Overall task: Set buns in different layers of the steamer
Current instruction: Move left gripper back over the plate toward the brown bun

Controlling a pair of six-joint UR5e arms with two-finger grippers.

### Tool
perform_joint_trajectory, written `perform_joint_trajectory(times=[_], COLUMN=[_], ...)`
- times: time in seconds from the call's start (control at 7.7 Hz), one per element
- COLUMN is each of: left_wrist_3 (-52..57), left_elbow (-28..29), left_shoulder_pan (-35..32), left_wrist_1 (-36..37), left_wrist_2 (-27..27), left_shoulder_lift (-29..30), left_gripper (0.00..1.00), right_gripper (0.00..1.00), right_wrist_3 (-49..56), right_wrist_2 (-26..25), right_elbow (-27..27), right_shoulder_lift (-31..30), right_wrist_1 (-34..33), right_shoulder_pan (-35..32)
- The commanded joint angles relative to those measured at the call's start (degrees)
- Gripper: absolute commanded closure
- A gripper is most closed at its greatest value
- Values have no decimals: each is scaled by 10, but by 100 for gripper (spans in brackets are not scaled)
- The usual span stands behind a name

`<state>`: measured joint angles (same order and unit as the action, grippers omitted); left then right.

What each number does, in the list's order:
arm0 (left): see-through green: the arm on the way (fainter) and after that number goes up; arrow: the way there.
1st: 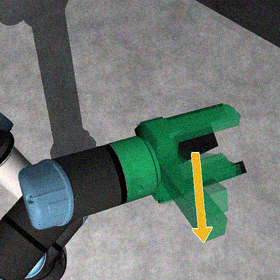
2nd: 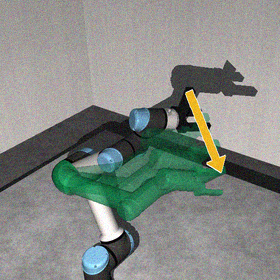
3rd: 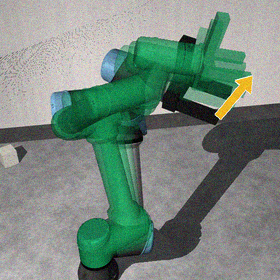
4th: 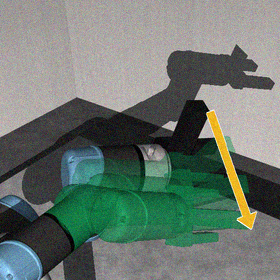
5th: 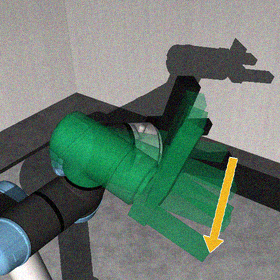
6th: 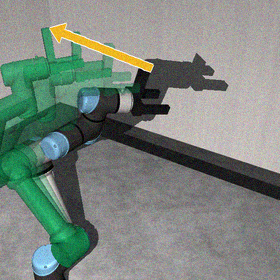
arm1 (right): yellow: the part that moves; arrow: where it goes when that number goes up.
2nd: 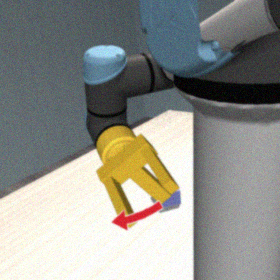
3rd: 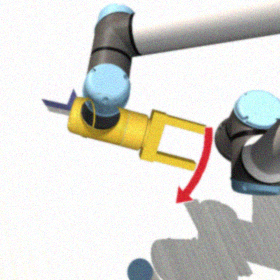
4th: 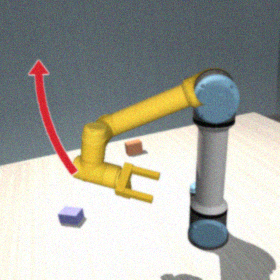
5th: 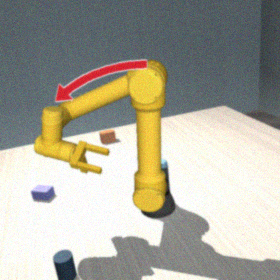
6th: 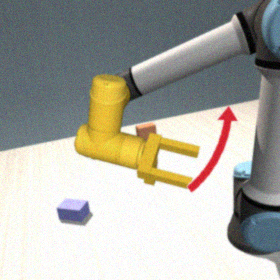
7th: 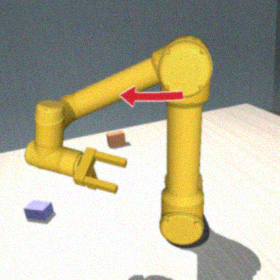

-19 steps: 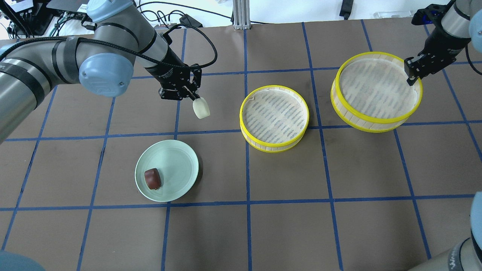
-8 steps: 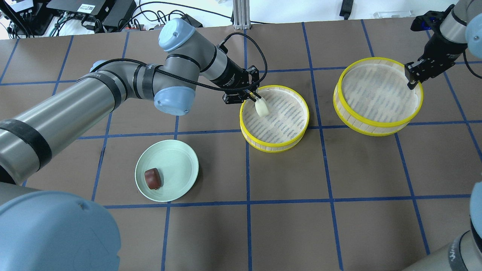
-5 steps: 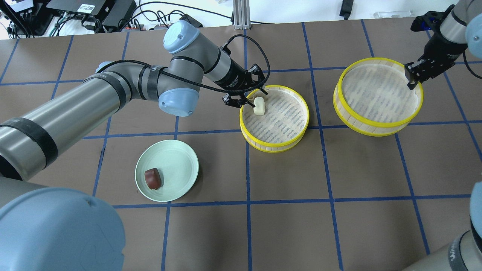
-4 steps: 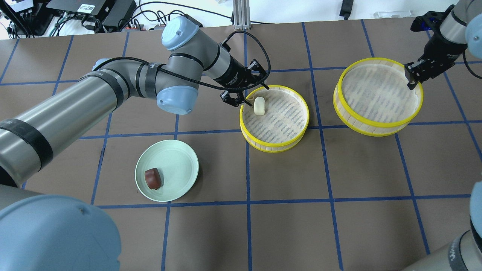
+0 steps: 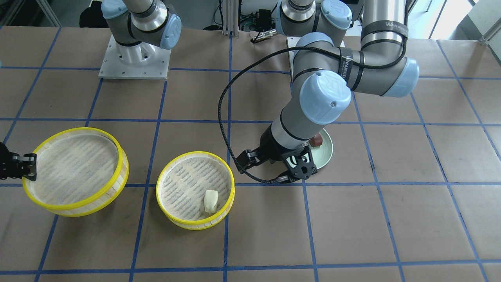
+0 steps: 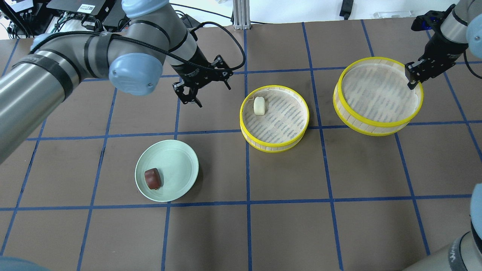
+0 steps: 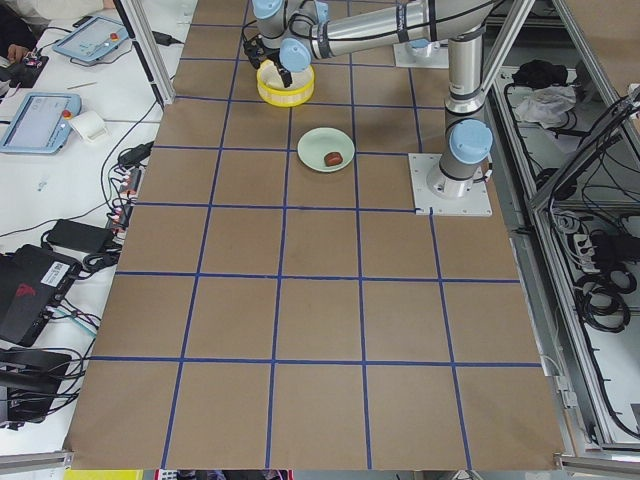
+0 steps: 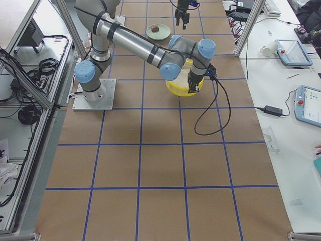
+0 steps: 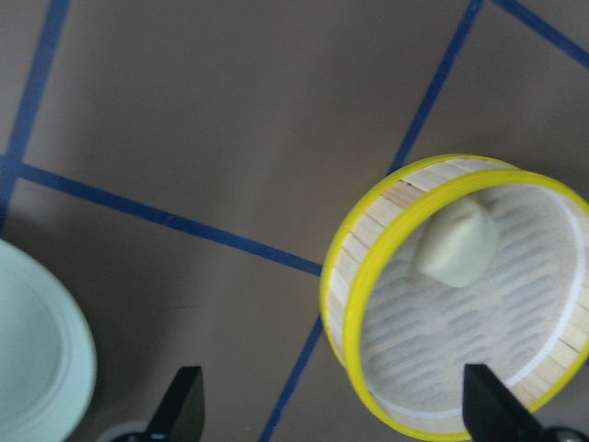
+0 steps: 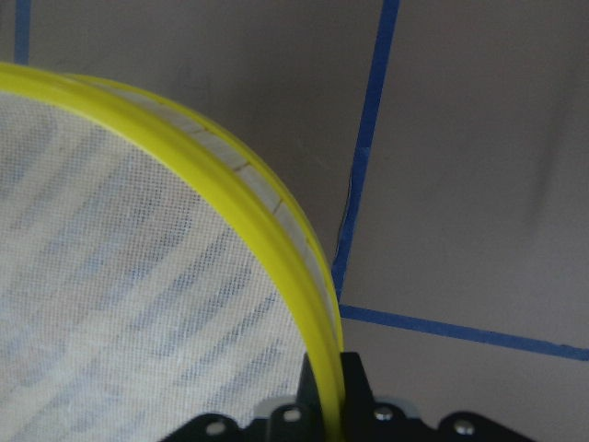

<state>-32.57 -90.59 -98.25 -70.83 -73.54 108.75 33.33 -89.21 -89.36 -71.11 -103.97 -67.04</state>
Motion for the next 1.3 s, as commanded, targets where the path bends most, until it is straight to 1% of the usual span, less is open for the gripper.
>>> perform_joint_trajectory(times=[0.0, 0.13, 0.26, 0.39, 0.52, 0.78, 0.91, 1.04, 1.17], left_wrist_3=[97, 113, 125, 135, 162, 161, 161, 162, 160], left_elbow=[-11, -14, -35, -70, -95, -118, -133, -138, -138], left_shoulder_pan=[46, 54, 61, 64, 65, 66, 66, 66, 66], left_wrist_1=[-106, -129, -141, -140, -140, -141, -141, -140, -141], left_wrist_2=[-117, -141, -157, -195, -198, -199, -200, -208, -213], left_shoulder_lift=[-29, -32, -36, -41, -43, -42, -42, -42, -37], left_gripper=[0, 0, 0, 0, 0, 0, 0, 0, 0], right_gripper=[100, 100, 100, 100, 100, 100, 100, 100, 100], right_wrist_3=[-5, -4, -4, -5, -3, -11, -40, -74, -85], right_wrist_2=[4, 4, 4, 4, 5, 10, 9, 8, 9], right_elbow=[-4, -5, -6, -6, -6, -6, -7, -8, -10], right_shoulder_lift=[-3, -3, -3, -4, -3, -7, -8, -8, -8], right_wrist_1=[1, 1, 1, 1, 1, 3, 3, 4, 4], right_shoulder_pan=[0, 1, 0, 0, 0, -1, -6, -12, -27])
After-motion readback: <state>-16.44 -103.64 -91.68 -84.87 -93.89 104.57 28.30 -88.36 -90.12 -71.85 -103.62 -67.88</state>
